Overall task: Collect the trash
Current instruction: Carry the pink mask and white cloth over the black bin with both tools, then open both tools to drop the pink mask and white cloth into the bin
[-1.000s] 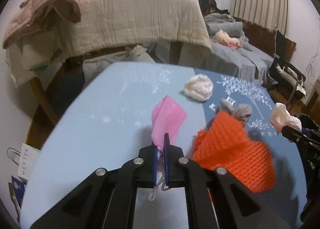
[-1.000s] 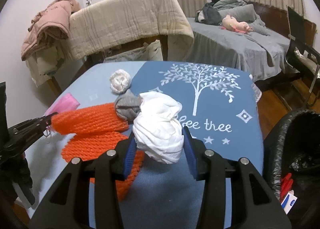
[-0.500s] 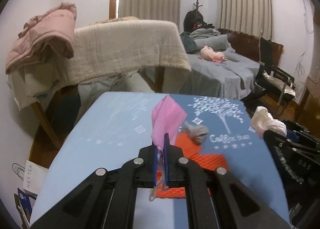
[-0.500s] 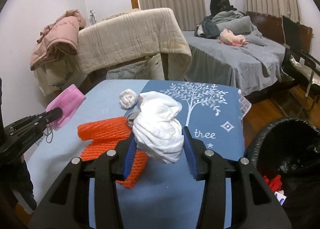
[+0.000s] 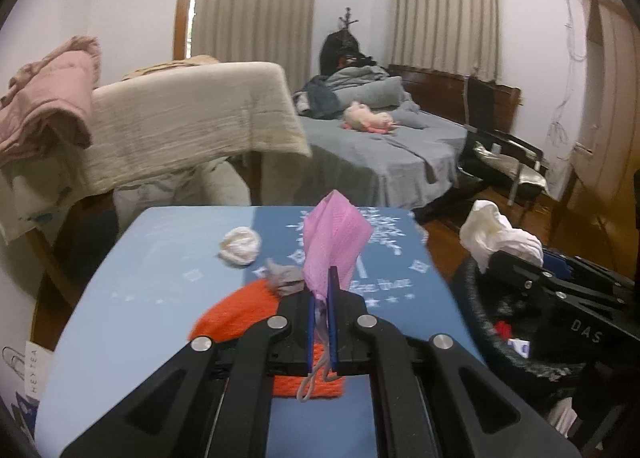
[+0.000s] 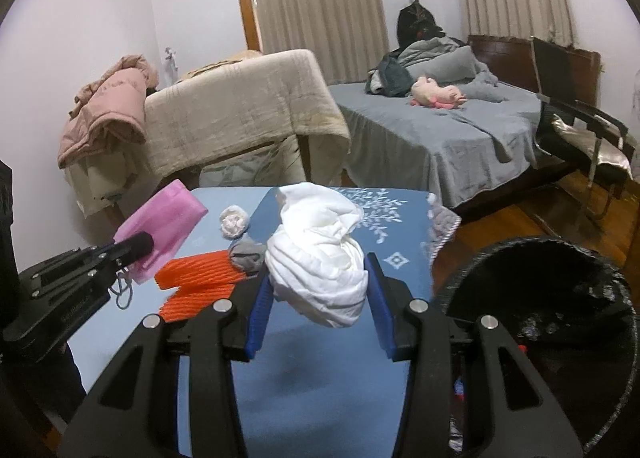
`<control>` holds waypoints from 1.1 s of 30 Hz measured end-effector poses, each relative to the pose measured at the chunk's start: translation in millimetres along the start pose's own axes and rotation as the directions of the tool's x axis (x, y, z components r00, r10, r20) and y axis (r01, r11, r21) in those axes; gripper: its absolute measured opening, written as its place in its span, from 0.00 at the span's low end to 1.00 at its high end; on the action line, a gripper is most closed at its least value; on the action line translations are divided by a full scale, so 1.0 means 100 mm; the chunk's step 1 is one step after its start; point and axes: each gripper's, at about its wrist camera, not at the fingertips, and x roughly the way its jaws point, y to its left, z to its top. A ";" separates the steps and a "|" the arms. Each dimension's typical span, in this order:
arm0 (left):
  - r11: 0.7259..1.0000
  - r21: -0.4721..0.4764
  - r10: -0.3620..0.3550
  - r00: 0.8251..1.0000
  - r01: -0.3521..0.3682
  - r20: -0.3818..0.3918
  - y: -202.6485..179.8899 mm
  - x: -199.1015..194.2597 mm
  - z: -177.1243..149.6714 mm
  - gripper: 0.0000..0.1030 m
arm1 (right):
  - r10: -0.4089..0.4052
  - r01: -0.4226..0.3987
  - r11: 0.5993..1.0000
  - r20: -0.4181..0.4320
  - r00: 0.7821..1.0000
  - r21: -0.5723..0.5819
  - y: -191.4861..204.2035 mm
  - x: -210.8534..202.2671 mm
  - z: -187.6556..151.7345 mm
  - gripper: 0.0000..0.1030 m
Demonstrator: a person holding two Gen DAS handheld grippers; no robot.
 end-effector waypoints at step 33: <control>0.932 0.191 -0.301 0.952 0.308 -0.065 -1.98 0.49 0.03 0.05 | -0.321 0.315 0.934 0.008 0.947 0.166 -1.73 -0.86 -0.43 0.41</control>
